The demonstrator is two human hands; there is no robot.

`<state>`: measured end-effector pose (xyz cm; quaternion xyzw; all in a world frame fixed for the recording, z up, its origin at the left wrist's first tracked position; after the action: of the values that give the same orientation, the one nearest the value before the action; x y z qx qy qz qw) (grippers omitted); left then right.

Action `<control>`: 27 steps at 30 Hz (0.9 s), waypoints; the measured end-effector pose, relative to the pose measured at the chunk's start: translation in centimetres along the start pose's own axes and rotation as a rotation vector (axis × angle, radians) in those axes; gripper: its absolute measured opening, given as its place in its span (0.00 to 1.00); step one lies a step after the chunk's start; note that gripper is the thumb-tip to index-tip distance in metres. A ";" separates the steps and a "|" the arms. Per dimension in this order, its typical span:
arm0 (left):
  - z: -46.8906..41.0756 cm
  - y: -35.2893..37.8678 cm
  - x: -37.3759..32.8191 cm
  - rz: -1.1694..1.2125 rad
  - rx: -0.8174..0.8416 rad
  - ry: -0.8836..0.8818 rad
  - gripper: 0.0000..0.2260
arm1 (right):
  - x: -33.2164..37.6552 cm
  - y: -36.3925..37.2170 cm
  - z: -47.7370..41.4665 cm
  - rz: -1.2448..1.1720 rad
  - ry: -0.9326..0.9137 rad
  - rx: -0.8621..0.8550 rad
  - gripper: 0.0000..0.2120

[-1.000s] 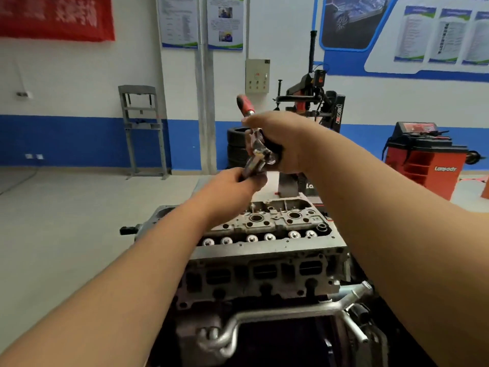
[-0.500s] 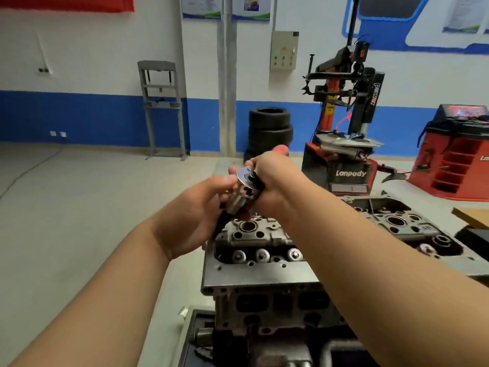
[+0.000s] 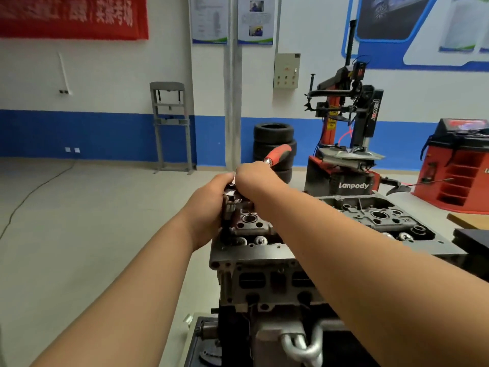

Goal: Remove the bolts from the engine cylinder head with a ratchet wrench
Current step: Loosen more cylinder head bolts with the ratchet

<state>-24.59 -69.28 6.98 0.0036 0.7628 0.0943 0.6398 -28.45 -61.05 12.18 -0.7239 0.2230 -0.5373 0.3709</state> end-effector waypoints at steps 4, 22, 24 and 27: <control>-0.4 0.2 -0.1 0.051 0.043 -0.012 0.14 | -3.1 -1.8 -0.7 0.249 0.021 -0.171 0.35; -1.8 -0.2 1.9 0.180 -0.040 0.085 0.27 | -5.7 -4.8 4.0 0.985 -0.553 -0.163 0.09; -1.5 0.1 2.2 0.127 -0.086 0.132 0.27 | -5.0 -4.3 6.3 0.965 -0.507 -0.137 0.13; -1.5 0.1 2.1 0.184 -0.121 0.142 0.23 | -4.1 -3.3 8.7 0.893 -0.496 -0.144 0.13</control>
<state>-26.48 -69.14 5.24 0.0281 0.7954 0.1985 0.5720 -21.77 -53.45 10.92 -0.6874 0.4523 -0.1220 0.5550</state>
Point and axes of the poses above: each hand's wrist, its own z-axis away from the middle knuckle, its own y-axis out of the palm, x = y × z, the point moved 3 cm from there along -z, towards the middle knuckle, and after that the axes turned 3 degrees about z, right-handed, at the moved point
